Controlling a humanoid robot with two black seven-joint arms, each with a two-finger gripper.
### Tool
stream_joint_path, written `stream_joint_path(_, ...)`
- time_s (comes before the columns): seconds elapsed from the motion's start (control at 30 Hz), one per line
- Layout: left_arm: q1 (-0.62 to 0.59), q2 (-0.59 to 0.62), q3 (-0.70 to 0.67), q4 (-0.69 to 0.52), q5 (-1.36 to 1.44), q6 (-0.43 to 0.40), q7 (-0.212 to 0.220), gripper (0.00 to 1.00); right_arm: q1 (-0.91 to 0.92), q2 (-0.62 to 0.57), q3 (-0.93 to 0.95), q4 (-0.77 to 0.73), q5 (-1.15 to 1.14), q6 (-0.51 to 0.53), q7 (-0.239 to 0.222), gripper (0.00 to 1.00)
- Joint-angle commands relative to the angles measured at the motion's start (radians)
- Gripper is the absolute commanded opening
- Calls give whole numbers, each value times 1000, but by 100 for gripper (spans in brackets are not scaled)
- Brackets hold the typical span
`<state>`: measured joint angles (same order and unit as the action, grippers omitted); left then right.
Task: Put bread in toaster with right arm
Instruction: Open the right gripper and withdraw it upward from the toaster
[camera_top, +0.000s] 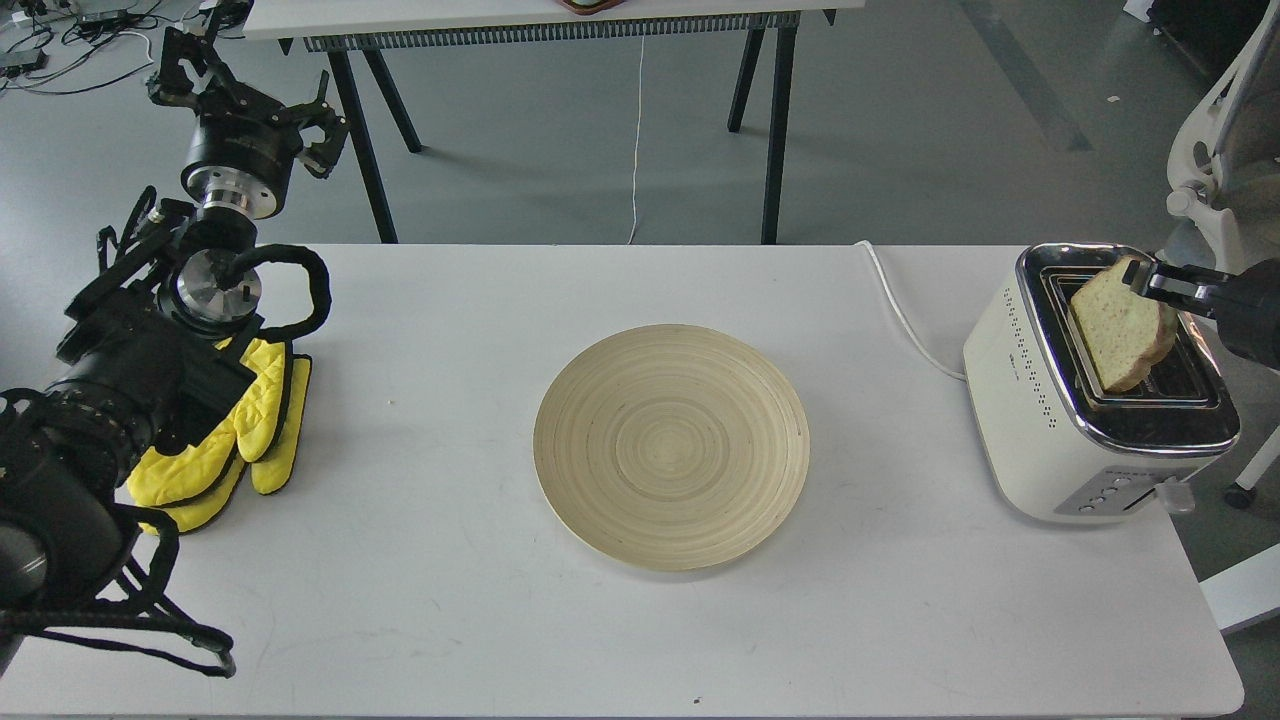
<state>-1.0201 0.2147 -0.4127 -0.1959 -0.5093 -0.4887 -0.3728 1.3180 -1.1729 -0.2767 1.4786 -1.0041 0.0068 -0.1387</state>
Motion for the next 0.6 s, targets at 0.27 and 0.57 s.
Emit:
stream_joint_path(0.27,0,0,0,-2,0,0,0,100,-2,2,109,-3,77,-45,105,90)
stream_joint_path(0.57,0,0,0,-2,0,0,0,100,-2,168,206,-113,458,-71,143,100)
